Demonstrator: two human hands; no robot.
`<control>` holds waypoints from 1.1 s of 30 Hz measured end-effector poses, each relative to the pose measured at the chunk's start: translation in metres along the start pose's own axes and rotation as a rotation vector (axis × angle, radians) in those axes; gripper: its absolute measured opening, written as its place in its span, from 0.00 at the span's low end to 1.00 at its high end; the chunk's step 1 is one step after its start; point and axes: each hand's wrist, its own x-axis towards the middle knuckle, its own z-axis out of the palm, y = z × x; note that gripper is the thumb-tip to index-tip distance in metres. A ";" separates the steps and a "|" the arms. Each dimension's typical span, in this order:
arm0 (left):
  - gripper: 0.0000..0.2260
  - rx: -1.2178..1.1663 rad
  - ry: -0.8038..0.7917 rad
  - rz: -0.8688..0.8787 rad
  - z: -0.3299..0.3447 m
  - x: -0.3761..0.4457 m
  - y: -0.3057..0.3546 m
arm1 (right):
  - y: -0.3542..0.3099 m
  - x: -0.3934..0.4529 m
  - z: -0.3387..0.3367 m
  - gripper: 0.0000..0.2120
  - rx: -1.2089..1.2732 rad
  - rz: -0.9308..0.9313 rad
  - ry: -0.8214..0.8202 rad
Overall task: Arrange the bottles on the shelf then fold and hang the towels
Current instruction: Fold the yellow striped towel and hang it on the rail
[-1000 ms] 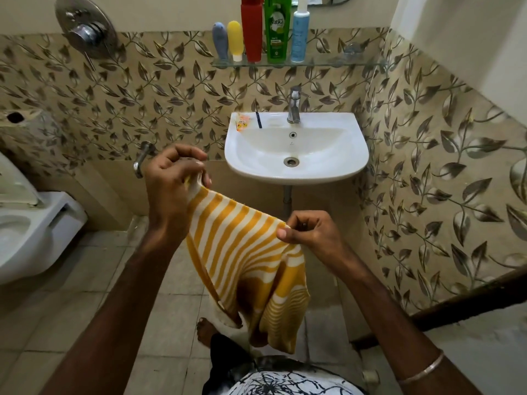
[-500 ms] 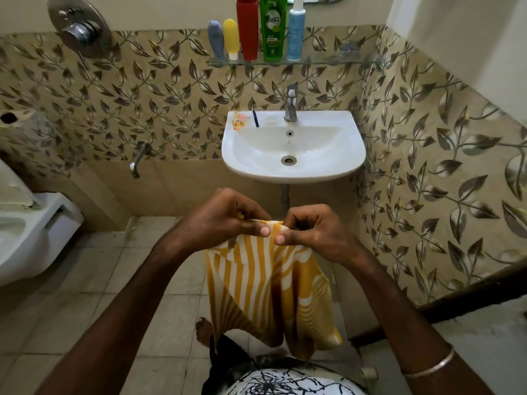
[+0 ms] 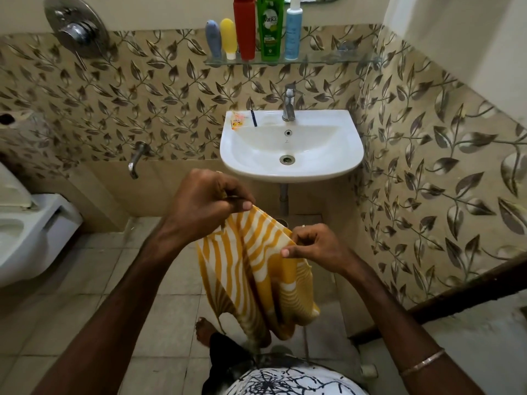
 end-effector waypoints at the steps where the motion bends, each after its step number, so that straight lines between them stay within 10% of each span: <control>1: 0.06 0.015 0.008 -0.008 -0.004 -0.001 -0.002 | 0.000 -0.001 0.000 0.26 0.021 -0.010 0.027; 10: 0.07 0.277 0.006 -0.126 -0.019 -0.007 -0.026 | -0.023 0.008 0.008 0.28 -0.009 -0.177 0.195; 18: 0.39 0.213 -0.304 0.058 0.013 -0.013 -0.005 | -0.050 0.008 0.015 0.12 -0.190 -0.351 0.052; 27: 0.09 -0.121 -0.316 0.067 0.028 -0.009 -0.007 | -0.056 -0.002 0.003 0.09 -0.157 -0.320 0.042; 33: 0.06 0.116 -0.185 0.211 0.027 -0.006 -0.005 | -0.047 -0.005 -0.003 0.19 -0.115 -0.127 -0.014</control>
